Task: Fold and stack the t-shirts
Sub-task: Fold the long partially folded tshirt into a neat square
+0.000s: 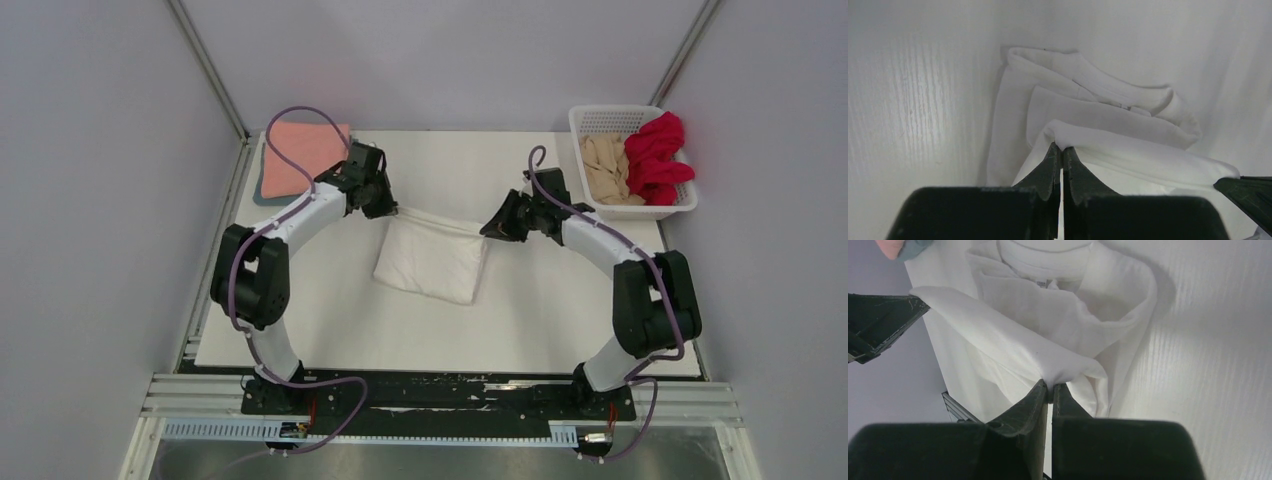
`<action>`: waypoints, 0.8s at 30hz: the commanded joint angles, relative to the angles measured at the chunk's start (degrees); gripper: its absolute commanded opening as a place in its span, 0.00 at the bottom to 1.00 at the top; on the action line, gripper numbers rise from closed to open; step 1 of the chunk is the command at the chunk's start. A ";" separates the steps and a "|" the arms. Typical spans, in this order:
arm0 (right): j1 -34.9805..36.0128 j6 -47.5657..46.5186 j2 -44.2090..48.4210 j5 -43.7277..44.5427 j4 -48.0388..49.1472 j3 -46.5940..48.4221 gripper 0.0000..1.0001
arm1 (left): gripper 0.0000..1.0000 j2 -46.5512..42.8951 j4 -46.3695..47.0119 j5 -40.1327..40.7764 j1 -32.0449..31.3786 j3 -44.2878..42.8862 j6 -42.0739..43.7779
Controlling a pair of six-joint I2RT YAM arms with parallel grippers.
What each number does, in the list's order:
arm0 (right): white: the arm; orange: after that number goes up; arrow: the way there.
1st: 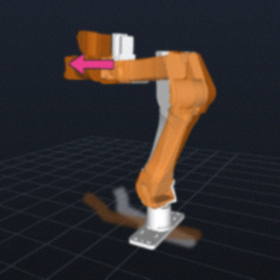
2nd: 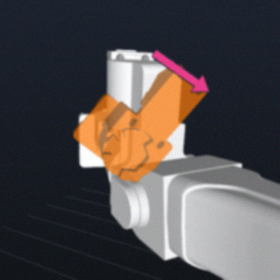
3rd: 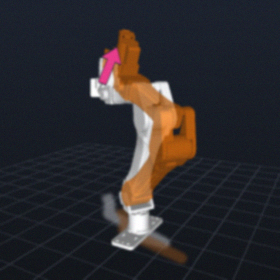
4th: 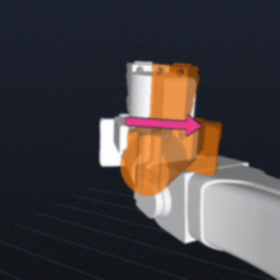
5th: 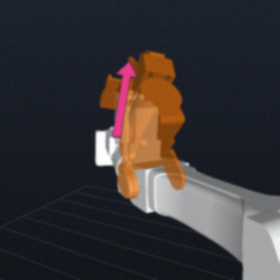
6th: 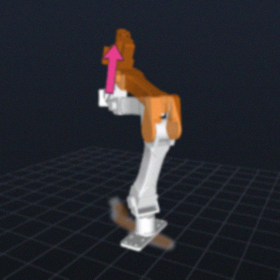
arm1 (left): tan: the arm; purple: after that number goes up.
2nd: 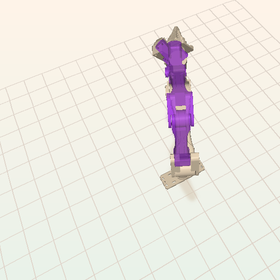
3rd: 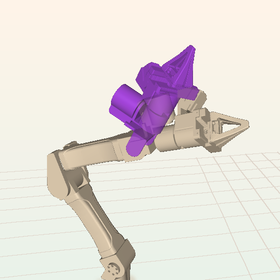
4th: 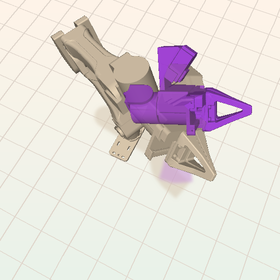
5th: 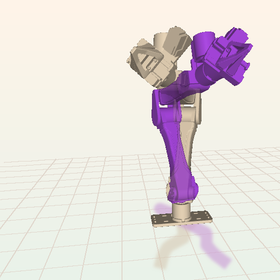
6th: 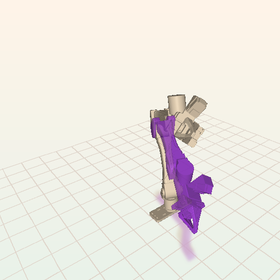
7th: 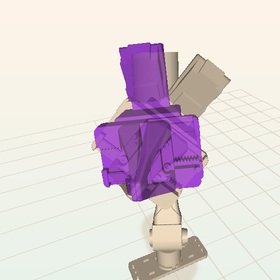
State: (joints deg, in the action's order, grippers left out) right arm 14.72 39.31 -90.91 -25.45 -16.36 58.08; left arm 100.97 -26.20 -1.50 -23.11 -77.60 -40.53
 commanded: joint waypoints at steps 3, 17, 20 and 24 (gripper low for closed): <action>-2.12 -3.03 -7.72 3.30 1.91 6.22 0.13 | 0.25 7.66 -1.63 0.01 3.13 -8.51 3.23; 2.15 -5.07 -0.20 -9.81 19.94 0.99 1.00 | 1.00 1.82 8.97 -19.15 3.09 -4.09 2.32; 3.09 -0.41 -2.29 -14.09 28.65 -1.36 1.00 | 1.00 5.79 9.31 -23.13 2.56 -5.64 1.35; 3.41 0.79 -9.01 -11.89 32.16 0.85 1.00 | 1.00 11.21 11.74 -24.95 2.49 -7.52 -0.42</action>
State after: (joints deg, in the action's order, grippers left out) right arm 18.28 36.56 -94.24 -35.24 5.21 58.08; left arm 107.18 -18.76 -21.04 -20.29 -82.81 -38.83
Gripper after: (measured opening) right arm 0.998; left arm 1.000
